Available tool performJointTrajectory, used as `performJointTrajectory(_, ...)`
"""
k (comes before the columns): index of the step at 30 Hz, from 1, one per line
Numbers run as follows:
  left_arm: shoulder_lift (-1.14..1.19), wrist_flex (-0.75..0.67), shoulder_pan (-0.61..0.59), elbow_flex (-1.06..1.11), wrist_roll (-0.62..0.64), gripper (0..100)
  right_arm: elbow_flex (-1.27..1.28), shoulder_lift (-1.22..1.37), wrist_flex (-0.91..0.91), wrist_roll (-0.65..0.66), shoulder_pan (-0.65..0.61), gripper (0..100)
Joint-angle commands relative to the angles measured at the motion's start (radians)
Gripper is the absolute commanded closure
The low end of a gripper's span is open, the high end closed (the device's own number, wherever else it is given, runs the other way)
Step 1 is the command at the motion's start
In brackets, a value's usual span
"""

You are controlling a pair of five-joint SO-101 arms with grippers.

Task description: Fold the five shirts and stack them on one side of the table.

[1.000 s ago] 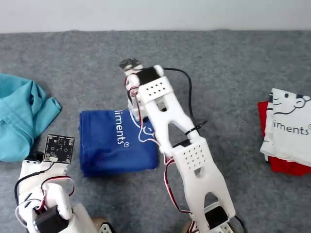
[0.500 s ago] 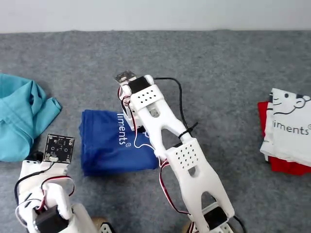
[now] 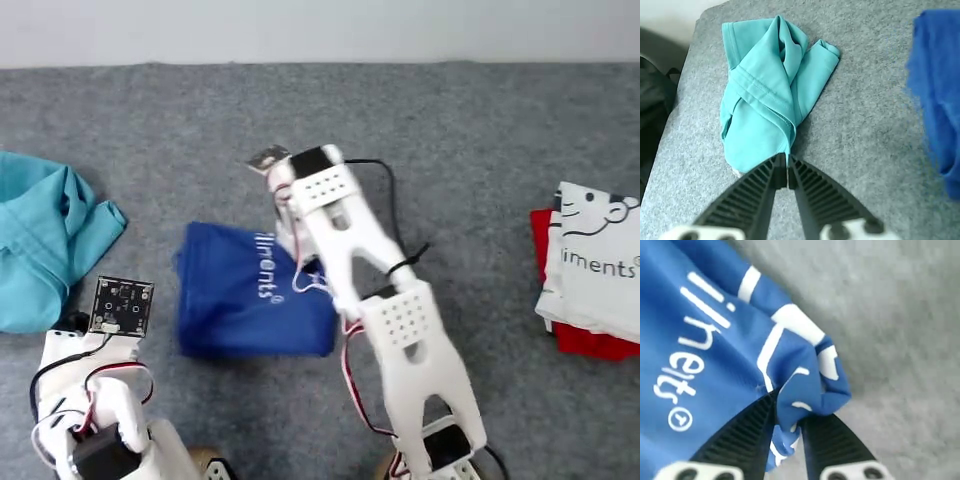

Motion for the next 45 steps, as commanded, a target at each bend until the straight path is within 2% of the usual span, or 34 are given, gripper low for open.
performJointTrajectory(1, -0.006, -0.006, 0.003, -0.01, -0.011, 99, 0.17, -0.188, 0.041, 0.087, 0.114, 98.9)
performJointTrajectory(6, -0.006, -0.008, 0.003, -0.01, -0.011, 99, 0.282, -0.312, 0.041, 0.275, 0.263, 98.9)
performJointTrajectory(10, -0.006, -0.008, 0.003, -0.01, -0.011, 99, 0.281, -0.305, 0.028, 0.5, 0.364, 98.9)
performJointTrajectory(14, -0.006, -0.008, 0.005, -0.01, -0.012, 99, 0.278, -0.294, -0.081, 0.736, 0.406, 98.9)
performJointTrajectory(22, -0.006, -0.006, 0.006, -0.008, -0.012, 99, 0.169, -0.285, -0.403, 1.016, 0.308, 98.9)
performJointTrajectory(27, -0.006, -0.005, 0.006, -0.008, -0.012, 99, 0.169, -0.271, -0.542, 1.129, 0.219, 98.9)
performJointTrajectory(33, -0.006, -0.005, 0.005, 0.007, -0.012, 99, 0.167, -0.222, -0.69, 1.175, 0.151, 98.9)
performJointTrajectory(38, -0.006, -0.006, 0.005, 0.015, -0.012, 99, 0.149, -0.223, -0.704, 1.175, 0.127, 98.6)
performJointTrajectory(42, -0.006, -0.006, 0.005, 0.015, -0.012, 99, 0.08, -0.222, -0.662, 1.165, 0.142, 89.4)
performJointTrajectory(45, -0.006, -0.006, 0.005, 0.015, -0.012, 99, -0.029, -0.22, -0.585, 1.023, 0.15, 83.7)
